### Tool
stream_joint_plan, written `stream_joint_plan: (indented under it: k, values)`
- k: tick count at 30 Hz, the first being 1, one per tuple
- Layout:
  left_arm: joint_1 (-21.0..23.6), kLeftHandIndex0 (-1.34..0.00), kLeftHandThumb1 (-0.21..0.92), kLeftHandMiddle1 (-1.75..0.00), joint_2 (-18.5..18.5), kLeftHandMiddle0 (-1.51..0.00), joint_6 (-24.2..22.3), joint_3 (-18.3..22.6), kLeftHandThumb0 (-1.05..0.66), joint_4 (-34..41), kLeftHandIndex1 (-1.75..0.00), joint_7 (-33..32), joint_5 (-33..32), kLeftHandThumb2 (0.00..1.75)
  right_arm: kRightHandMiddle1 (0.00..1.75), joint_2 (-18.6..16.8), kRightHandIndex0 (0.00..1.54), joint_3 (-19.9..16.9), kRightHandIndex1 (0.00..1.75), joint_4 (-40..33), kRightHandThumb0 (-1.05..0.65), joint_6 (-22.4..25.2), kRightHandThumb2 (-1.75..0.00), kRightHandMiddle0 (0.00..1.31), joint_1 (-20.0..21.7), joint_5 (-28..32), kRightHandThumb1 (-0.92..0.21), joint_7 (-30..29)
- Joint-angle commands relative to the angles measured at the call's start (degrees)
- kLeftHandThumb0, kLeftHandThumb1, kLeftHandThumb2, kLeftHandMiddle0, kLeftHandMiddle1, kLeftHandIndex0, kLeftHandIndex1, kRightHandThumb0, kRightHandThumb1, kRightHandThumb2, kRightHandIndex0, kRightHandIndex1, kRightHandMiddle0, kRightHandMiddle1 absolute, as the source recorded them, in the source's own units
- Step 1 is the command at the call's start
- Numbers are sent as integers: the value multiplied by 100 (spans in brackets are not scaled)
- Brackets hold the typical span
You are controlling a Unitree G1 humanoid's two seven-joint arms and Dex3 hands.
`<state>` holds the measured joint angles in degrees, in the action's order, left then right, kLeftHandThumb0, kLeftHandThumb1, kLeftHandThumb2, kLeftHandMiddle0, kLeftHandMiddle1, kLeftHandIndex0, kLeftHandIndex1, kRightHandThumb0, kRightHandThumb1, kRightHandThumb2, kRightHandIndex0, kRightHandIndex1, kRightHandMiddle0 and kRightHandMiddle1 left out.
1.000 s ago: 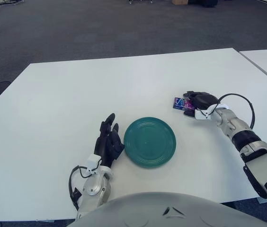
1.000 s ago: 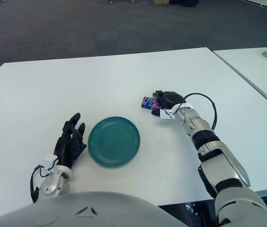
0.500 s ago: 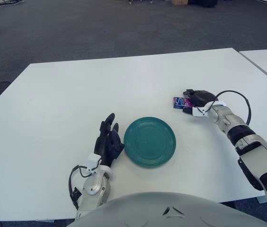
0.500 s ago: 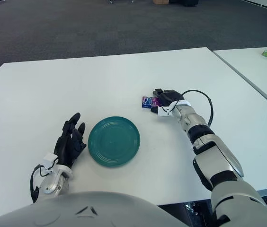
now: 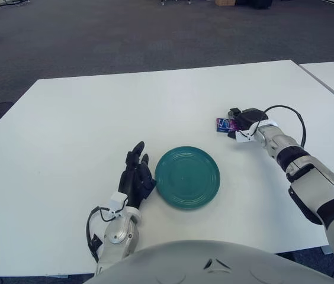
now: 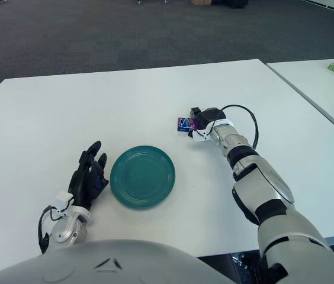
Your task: Put the gum into the plate.
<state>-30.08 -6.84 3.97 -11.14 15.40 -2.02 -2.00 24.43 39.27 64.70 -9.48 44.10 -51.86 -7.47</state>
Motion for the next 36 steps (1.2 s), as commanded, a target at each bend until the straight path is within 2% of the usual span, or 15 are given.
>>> stream_joint_plan:
  k: [1, 17, 23, 25, 26, 27, 28, 31, 34, 36]
  values:
    - [47, 0, 92, -1, -13, -28, -88, -5, -85, -89, -60, -34, 3, 97, 64, -55, 41, 157, 4, 20, -72, -41, -67, 0, 64, -127, -92, 50]
    - [64, 0, 92, 0, -93, -28, -69, -123, -83, -57, -59, -144, 128, 97, 70, 132, 47, 597, 4, 7, -72, -262, -69, 0, 182, -398, -92, 39]
    - [104, 0, 92, 0, -119, -28, -34, -87, -85, -145, -57, -171, 91, 98, 86, 267, 58, 747, 8, -189, -70, -286, -68, 2, 220, -551, -92, 113]
    - [102, 0, 92, 0, -138, -28, -23, -90, -85, -151, -58, -177, 78, 98, 108, 293, 48, 759, 52, -201, -70, -301, -68, 4, 217, -571, -92, 64]
    - [103, -1, 92, 0, -142, -28, -12, -82, -85, -160, -58, -178, 70, 98, 119, 215, 47, 775, 77, 20, -69, -266, -68, 7, 202, -588, -92, -183]
    - [105, 0, 92, 0, -144, -29, -3, -74, -85, -168, -59, -177, 65, 97, 139, 153, 49, 785, 112, 190, -66, -240, -66, 16, 191, -600, -92, -367]
    - [106, 0, 92, 0, -145, -29, 3, -69, -85, -173, -60, -177, 63, 97, 152, 106, 50, 795, 135, 316, -64, -224, -65, 22, 188, -609, -92, -496]
    - [111, 0, 92, 0, -162, -29, 23, -54, -84, -190, -61, -193, 50, 97, 167, 81, 52, 762, 161, 357, -60, -195, -63, 32, 199, -577, -92, -707]
    - [109, 0, 92, -1, -161, -29, 87, 9, -85, -221, -62, -176, -29, 96, 172, 51, 56, 677, 170, 342, -45, -96, -69, 30, 185, -494, -82, -859]
    - [104, -1, 92, -1, -151, -30, 127, 46, -86, -236, -63, -154, -76, 95, 173, 23, 59, 634, 172, 380, -41, -57, -73, 31, 183, -443, -78, -886]
